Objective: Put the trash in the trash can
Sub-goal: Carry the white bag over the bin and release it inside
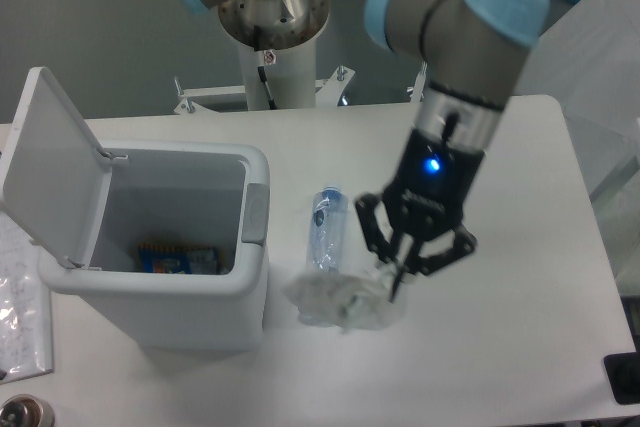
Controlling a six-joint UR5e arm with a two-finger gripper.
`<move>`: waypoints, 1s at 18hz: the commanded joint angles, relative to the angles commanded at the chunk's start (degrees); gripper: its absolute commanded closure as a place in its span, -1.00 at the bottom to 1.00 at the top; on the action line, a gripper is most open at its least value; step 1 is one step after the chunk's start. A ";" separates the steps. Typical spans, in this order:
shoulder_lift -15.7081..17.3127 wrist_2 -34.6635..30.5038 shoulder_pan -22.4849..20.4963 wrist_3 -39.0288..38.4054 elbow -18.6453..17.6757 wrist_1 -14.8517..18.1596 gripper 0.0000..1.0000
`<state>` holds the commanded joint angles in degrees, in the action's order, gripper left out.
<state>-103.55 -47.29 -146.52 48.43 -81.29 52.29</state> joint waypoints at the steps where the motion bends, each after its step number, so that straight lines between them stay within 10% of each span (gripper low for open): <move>1: 1.40 0.00 0.70 -0.44 -0.96 0.00 1.00; 8: 8.01 -0.35 4.57 0.26 -9.93 -0.17 1.00; 10: 8.27 -0.44 5.72 0.35 -11.34 -0.17 0.44; 13: 7.75 -0.35 5.81 0.96 -11.43 -0.52 -0.99; 18: 7.57 -0.09 5.55 0.96 -11.08 -0.35 -1.00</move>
<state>-95.98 -47.37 -140.97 49.40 -92.38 51.94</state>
